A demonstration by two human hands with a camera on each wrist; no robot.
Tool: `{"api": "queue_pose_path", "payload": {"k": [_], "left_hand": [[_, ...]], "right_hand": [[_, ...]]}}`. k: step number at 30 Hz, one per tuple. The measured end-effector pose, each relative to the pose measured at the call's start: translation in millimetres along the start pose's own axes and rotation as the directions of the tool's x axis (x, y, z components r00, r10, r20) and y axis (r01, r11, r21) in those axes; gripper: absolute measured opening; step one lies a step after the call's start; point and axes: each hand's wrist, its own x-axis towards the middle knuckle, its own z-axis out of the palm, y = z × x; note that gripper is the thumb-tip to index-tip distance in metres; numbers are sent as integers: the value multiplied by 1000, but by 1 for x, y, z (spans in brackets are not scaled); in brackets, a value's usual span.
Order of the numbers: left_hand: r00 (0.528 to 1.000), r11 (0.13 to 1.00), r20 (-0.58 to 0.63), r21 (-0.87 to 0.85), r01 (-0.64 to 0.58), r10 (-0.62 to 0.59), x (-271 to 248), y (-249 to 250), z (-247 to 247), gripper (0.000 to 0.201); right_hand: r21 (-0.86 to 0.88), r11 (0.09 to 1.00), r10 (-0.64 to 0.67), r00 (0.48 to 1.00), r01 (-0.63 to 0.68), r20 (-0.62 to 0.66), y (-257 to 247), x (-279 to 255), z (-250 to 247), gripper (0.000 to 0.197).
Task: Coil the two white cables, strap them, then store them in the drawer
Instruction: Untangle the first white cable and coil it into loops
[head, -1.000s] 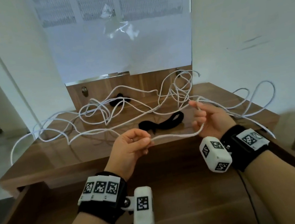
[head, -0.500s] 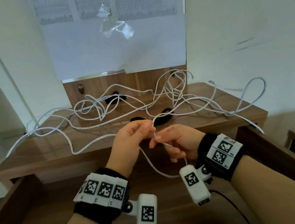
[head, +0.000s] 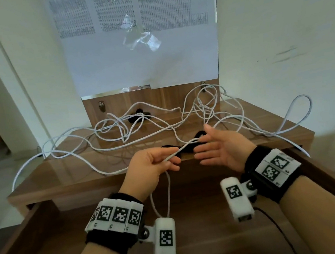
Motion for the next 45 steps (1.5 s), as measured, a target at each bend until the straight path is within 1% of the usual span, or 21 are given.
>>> {"api": "queue_pose_path", "payload": {"k": [2,4,5,7,8,9,10,11,13,15,16,21,25,27,33,36,39,40,42,44,45], "left_hand": [[999,1000,48,1,-21,21,-1,1,-6,42],[998,1000,54,-8,-30,31,-2,1,-11,40],[998,999,45,-10,-40,40,-2,1,-13,40],[998,998,19,-6,-61,61,-2,2,-17,41],[997,997,8,-10,-70,70,-2,2,-18,41],[997,997,4,-18,-80,80,-2,1,-19,42],[996,996,6,-26,-87,87,-2,1,-19,42],[995,995,12,-33,-94,94,-2,1,-18,41],[994,994,33,-47,-102,103,-3,1,-17,40],[991,991,67,-74,-113,118,-4,1,-17,39],[988,988,89,-97,-120,129,-4,1,-17,38],[972,970,161,-201,-136,170,-5,-1,-17,44],[963,973,216,-198,-117,160,-4,-4,-17,39],[957,974,249,-205,-100,151,-4,-5,-19,34],[930,971,336,-229,-70,146,-3,-5,-23,35],[912,973,404,-229,18,78,-4,-6,-29,35],[886,957,464,-266,118,19,-4,-9,-33,34],[890,949,455,-283,136,8,-4,-9,-32,33],[931,945,363,-290,152,-39,-3,-6,-29,33],[978,958,183,-247,143,-99,-1,-4,-26,35],[988,961,93,-238,139,-120,0,-3,-25,35]], "right_hand": [[114,990,-77,992,88,-99,-7,0,-12,43],[154,963,-182,953,223,-241,-11,0,-23,33],[139,942,-245,909,306,-337,-12,0,-29,26],[15,905,-351,766,426,-539,-16,3,-43,10],[-42,888,-388,697,458,-602,-17,5,-50,7],[-73,876,-409,653,477,-638,-18,7,-57,8],[-84,871,-417,637,484,-648,-18,9,-61,16],[-75,873,-413,651,482,-636,-17,11,-64,27],[5,890,-371,730,457,-574,-15,14,-64,37],[51,909,-334,794,414,-507,-12,15,-59,33],[39,917,-329,806,398,-492,-12,15,-57,31],[37,922,-329,829,386,-452,-11,13,-53,29],[-42,927,-344,796,374,-498,-8,19,-53,36],[-77,934,-339,794,350,-505,-6,22,-54,33],[-31,941,-309,818,337,-486,-5,24,-57,26],[44,937,-281,822,348,-495,-8,22,-63,28],[143,930,-259,878,340,-404,-9,17,-69,21],[172,919,-268,884,354,-384,-9,16,-70,18],[206,883,-314,857,422,-408,-10,15,-71,9],[101,857,-409,787,505,-461,-12,15,-69,10],[22,846,-462,753,532,-469,-14,14,-67,11]]}}
